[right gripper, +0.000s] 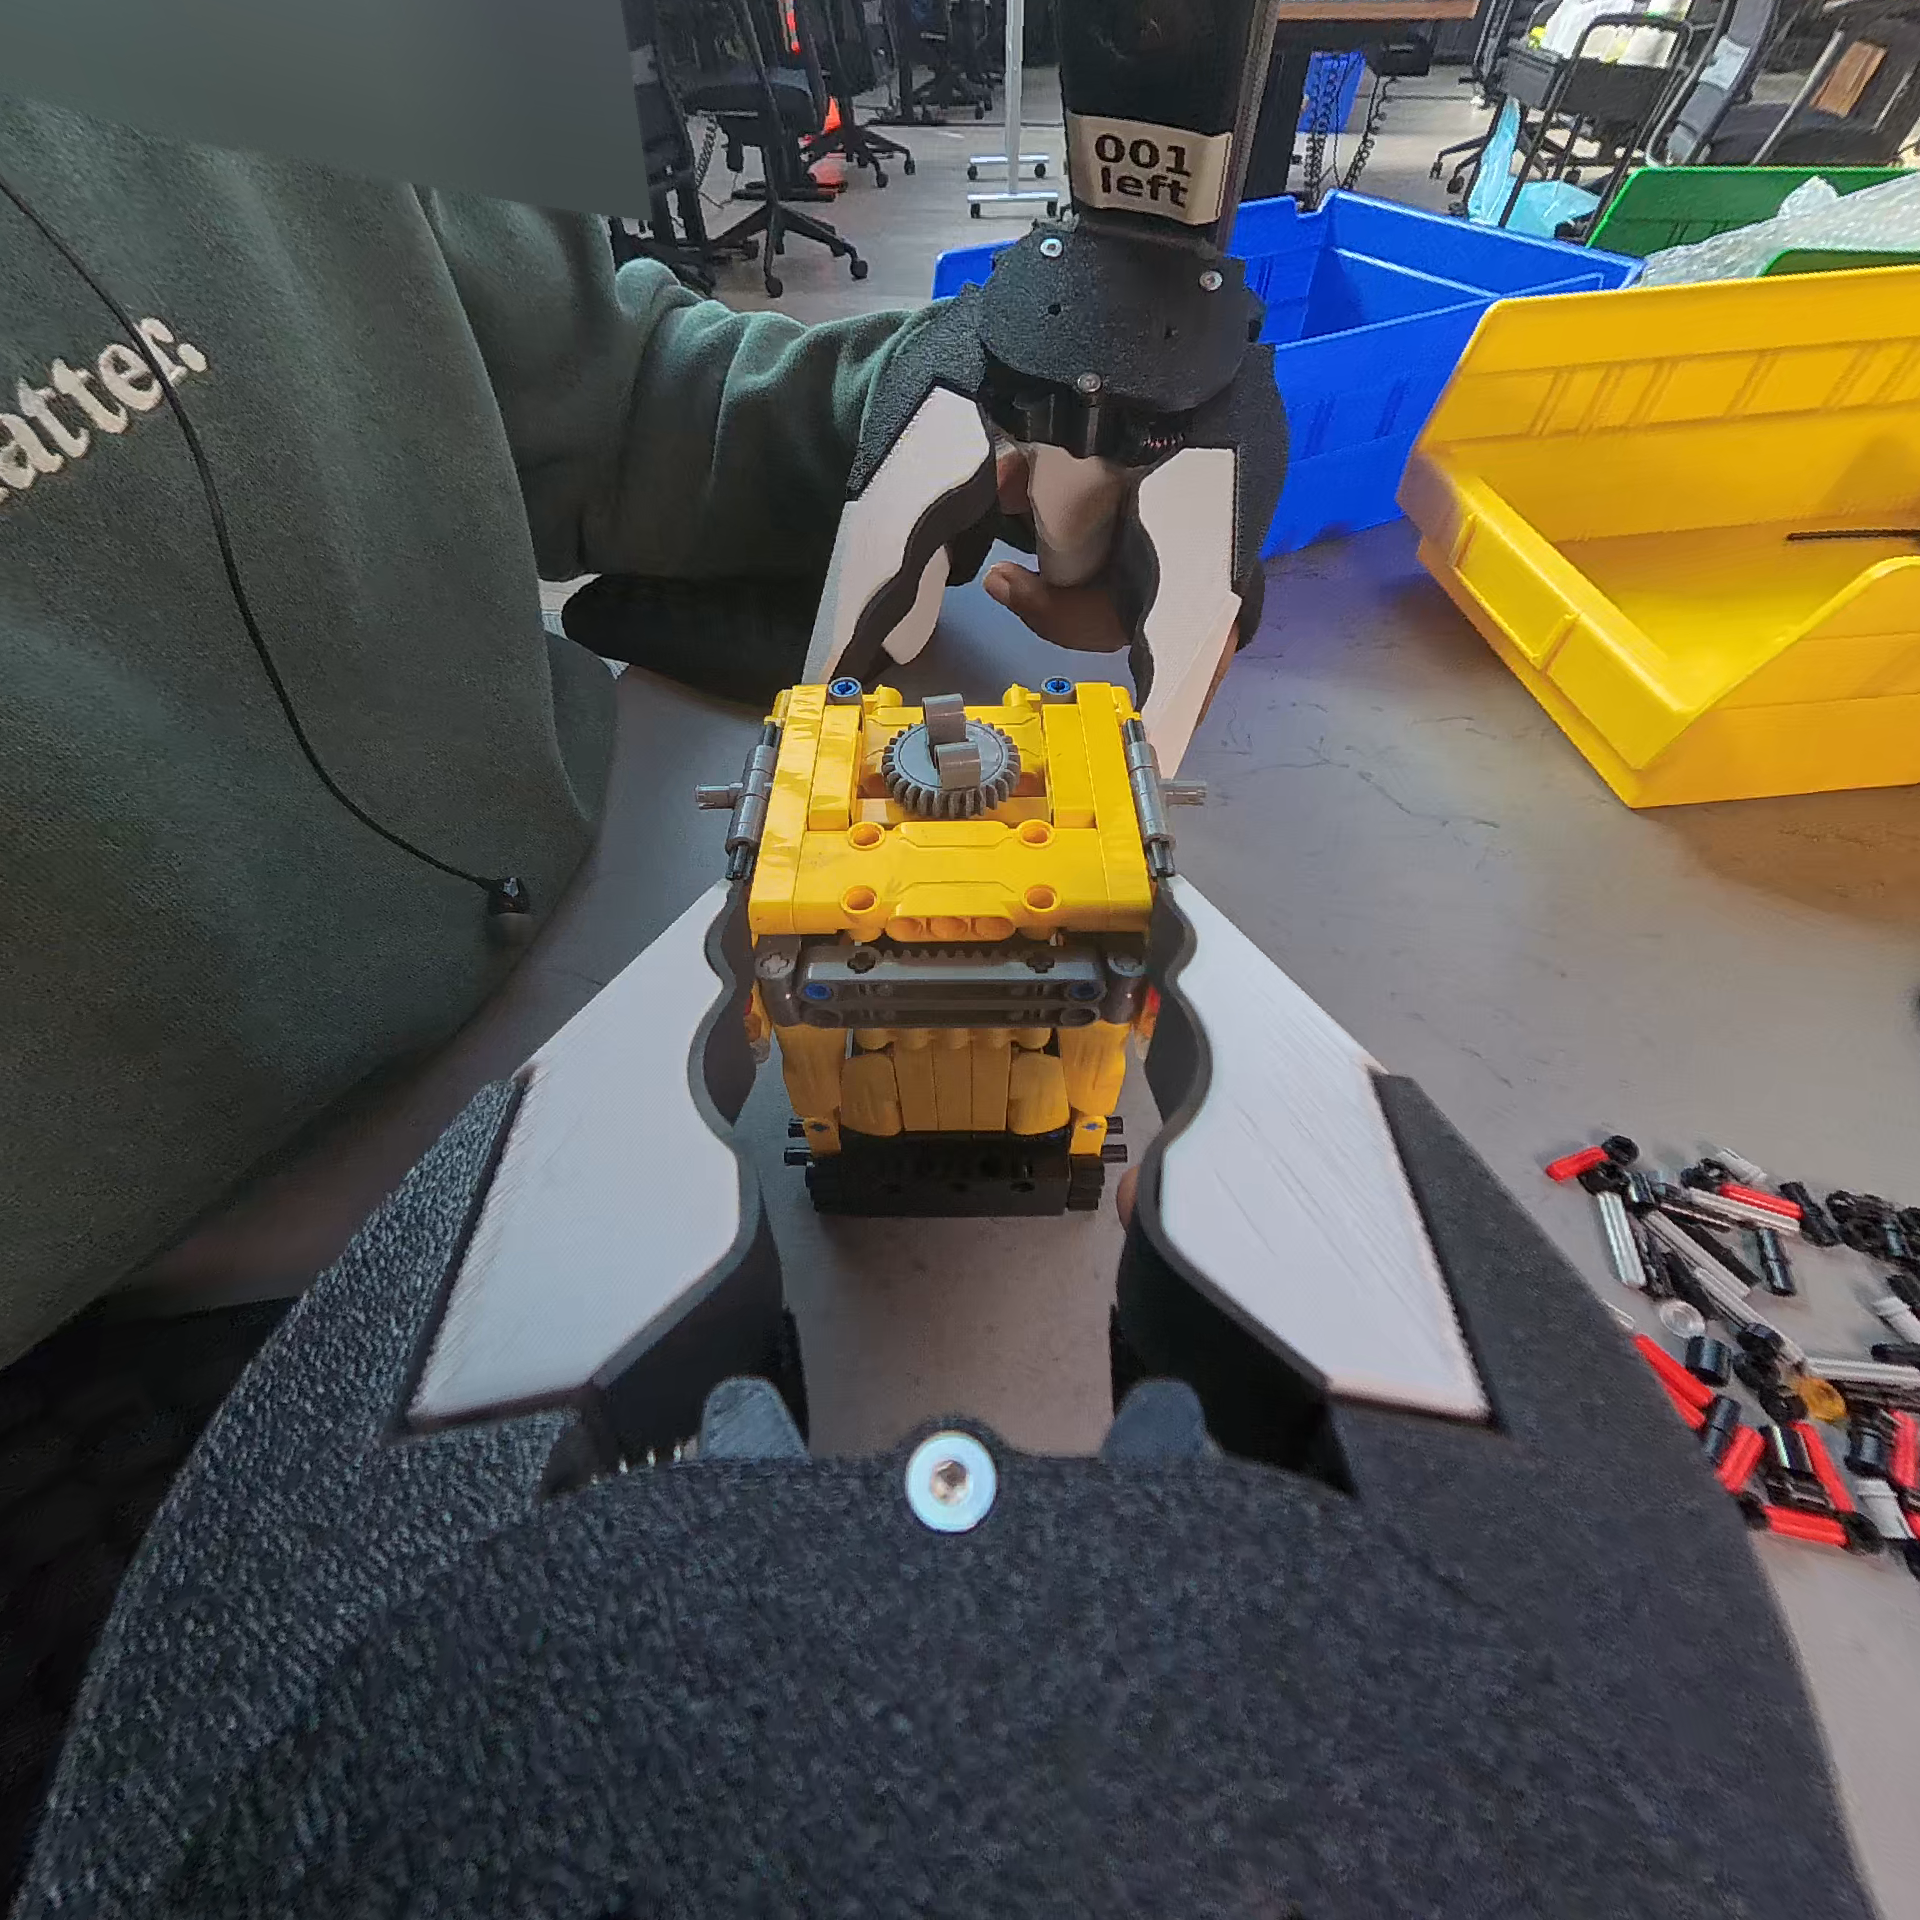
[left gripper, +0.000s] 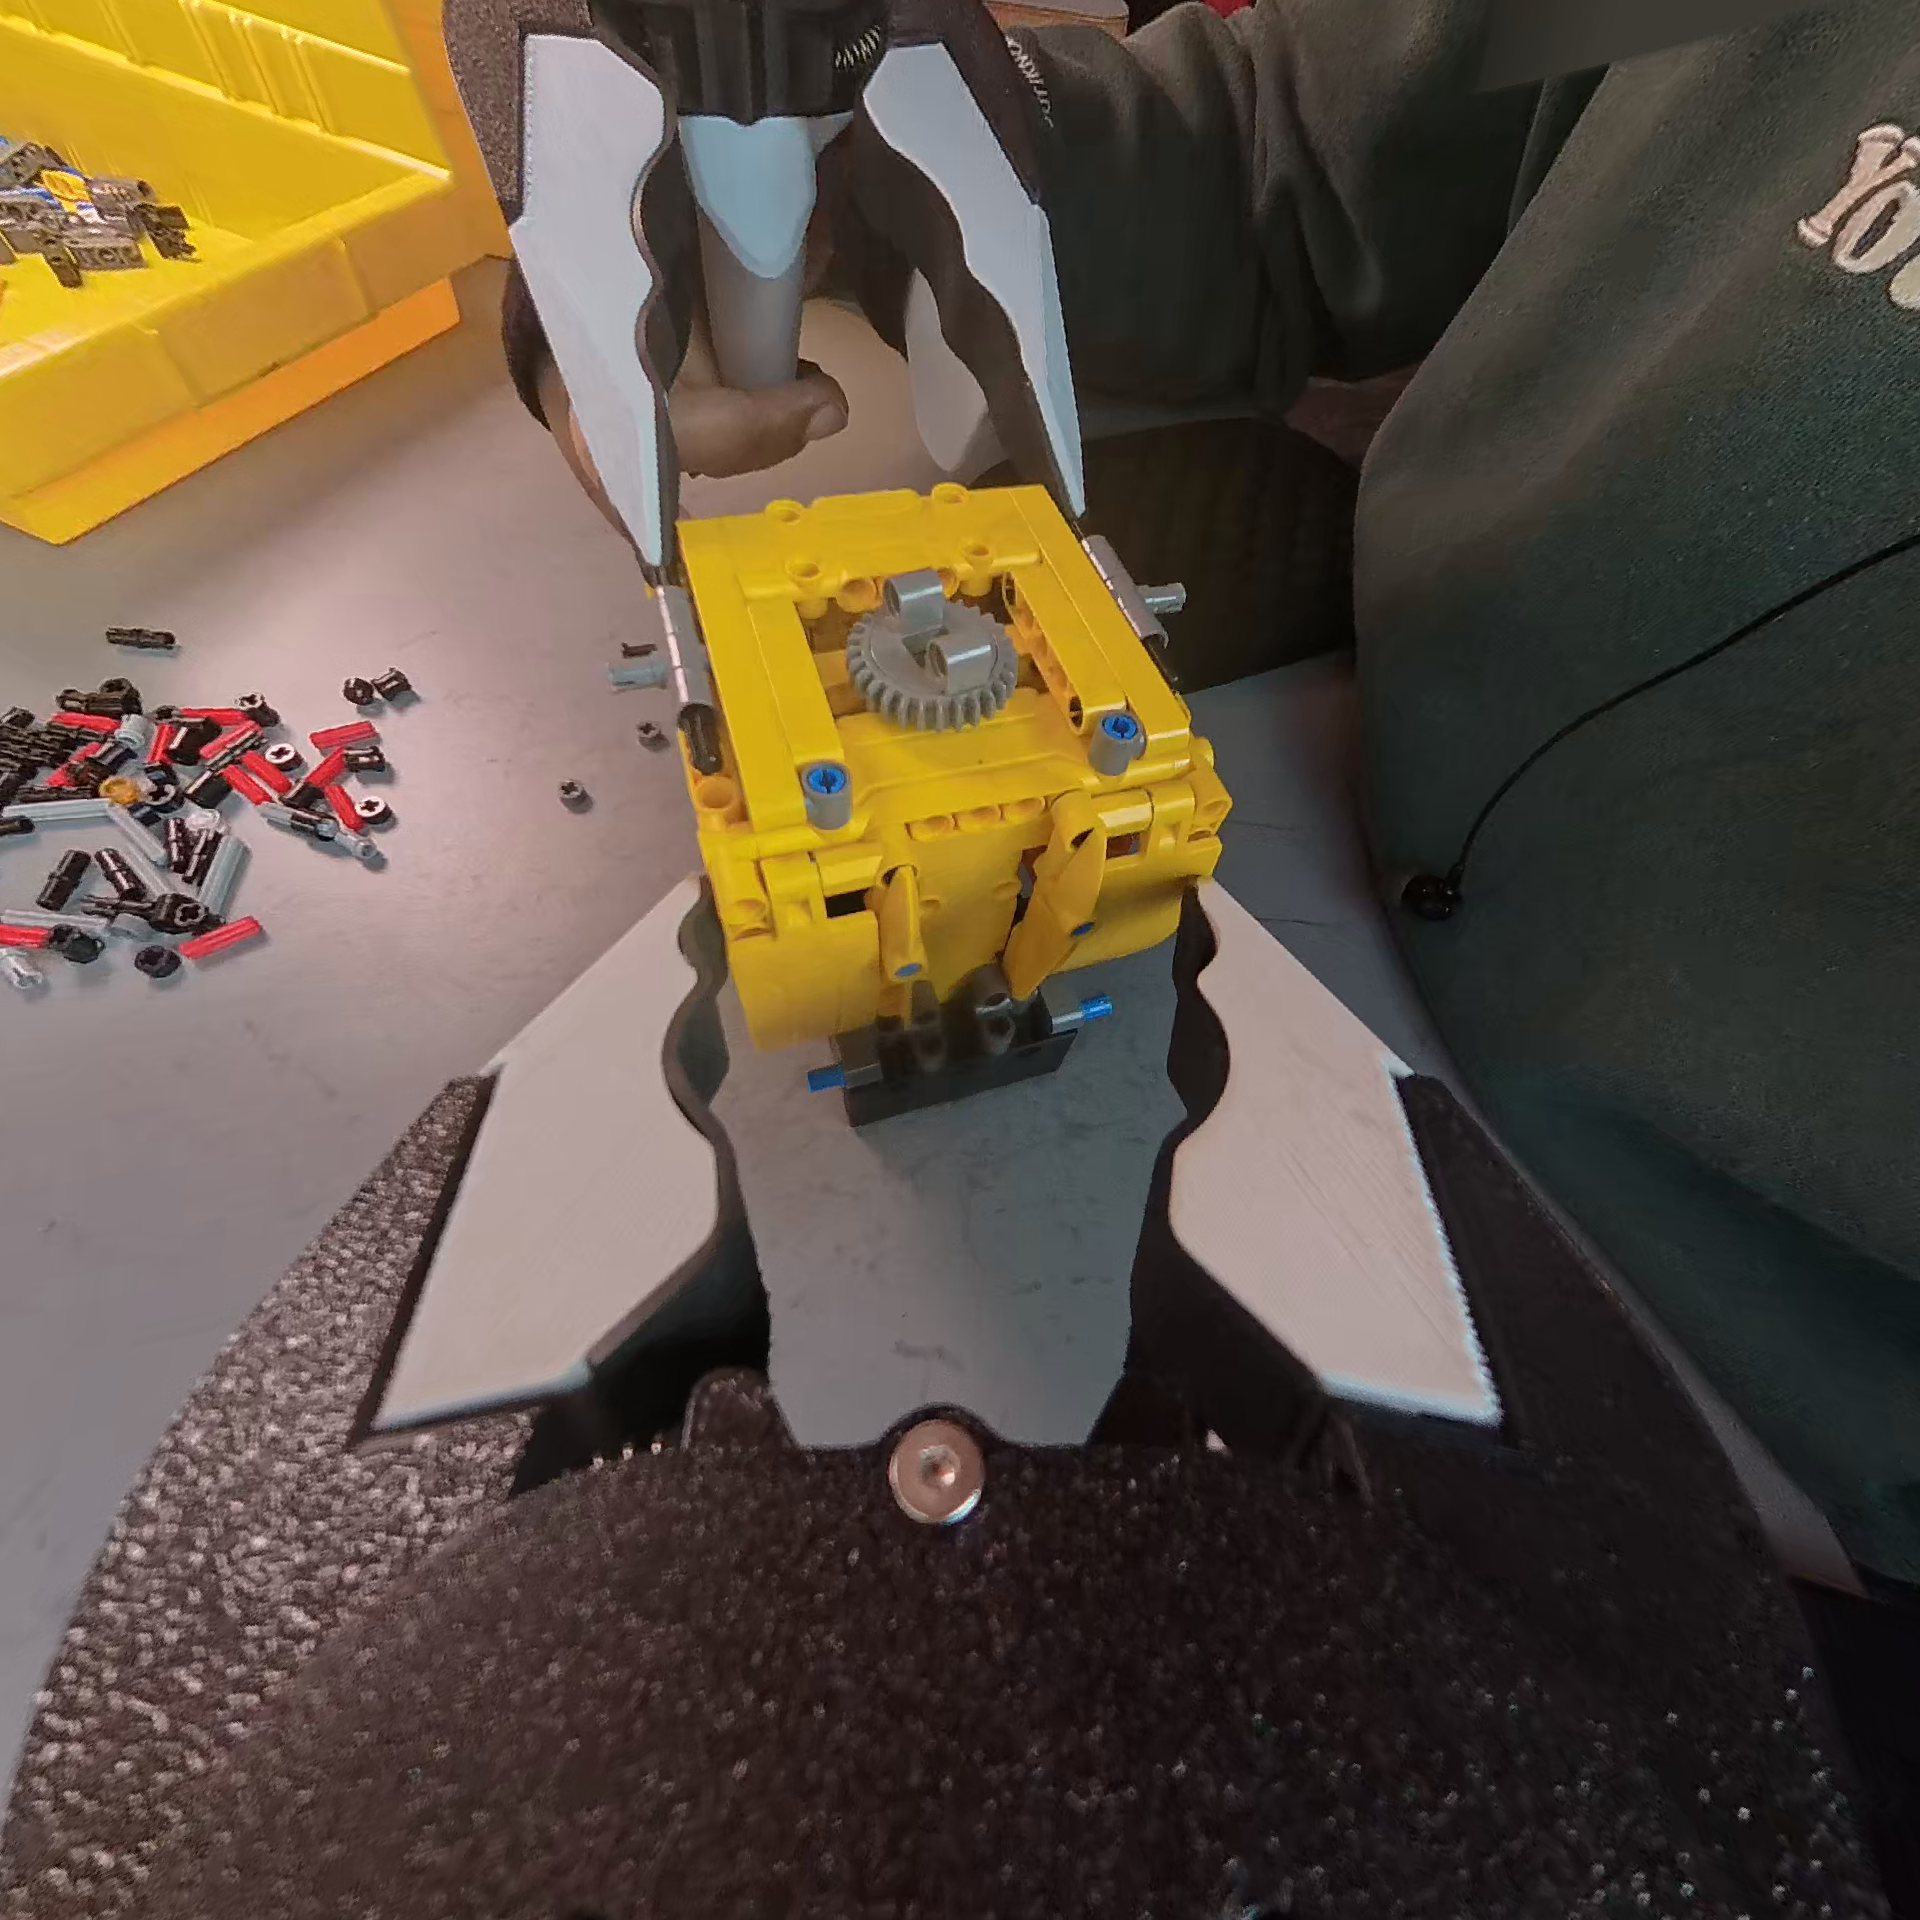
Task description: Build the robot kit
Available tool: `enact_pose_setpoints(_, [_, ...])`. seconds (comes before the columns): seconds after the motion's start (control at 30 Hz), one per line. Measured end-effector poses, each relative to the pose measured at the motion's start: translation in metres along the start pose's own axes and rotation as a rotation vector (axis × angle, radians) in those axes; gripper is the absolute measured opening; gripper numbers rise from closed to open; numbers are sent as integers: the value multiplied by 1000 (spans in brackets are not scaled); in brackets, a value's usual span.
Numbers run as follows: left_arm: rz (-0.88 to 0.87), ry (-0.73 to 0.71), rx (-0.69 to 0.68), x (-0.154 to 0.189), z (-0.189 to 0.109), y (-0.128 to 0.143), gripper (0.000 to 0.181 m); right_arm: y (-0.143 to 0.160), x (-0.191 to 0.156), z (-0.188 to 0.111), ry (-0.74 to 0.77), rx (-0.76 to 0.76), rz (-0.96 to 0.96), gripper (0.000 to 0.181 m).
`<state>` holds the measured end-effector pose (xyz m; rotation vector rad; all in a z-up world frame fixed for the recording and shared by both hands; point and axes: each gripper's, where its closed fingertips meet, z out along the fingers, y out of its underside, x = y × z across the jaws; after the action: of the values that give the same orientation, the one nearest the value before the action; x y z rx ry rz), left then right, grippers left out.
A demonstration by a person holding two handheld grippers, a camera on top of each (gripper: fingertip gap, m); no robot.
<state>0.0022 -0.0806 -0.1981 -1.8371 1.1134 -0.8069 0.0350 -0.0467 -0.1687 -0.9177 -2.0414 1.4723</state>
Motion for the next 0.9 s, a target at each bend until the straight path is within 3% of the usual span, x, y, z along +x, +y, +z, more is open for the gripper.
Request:
enact_pose_setpoints(0.53, [-6, -51, 34, -10, -9, -3, 75, 1, 6, -3, 30, -5, 9, 76])
enact_pose_setpoints(0.9, [-34, -199, 121, -40, -26, -10, 68, 1, 23, -13, 105, -3, 24, 77])
